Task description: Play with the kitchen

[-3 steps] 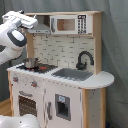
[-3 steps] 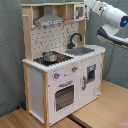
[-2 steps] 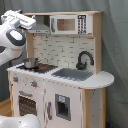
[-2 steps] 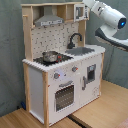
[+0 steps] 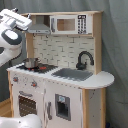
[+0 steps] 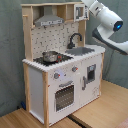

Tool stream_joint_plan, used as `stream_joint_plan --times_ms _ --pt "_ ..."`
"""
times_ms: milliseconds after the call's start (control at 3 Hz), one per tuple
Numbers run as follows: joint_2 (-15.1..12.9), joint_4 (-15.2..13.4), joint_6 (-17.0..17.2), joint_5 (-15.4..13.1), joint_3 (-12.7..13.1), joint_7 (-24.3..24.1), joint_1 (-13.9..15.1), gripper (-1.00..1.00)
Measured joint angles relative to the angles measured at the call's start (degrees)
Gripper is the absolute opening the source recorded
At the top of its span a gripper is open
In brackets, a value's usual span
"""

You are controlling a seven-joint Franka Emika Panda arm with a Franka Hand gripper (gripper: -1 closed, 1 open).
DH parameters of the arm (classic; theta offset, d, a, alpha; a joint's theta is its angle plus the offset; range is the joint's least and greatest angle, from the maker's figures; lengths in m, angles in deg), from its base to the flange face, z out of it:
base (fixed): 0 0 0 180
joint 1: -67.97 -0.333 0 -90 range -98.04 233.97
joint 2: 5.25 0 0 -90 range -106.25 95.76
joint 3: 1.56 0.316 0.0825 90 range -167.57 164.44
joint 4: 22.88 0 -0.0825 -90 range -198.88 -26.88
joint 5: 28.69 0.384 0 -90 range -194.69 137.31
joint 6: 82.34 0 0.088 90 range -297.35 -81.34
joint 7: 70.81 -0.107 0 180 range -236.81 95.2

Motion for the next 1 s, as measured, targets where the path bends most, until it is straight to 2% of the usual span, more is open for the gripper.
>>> stream_joint_plan --times_ms 1000 --pt "9.1 2.2 5.4 0.8 -1.9 -15.1 6.1 1.0"
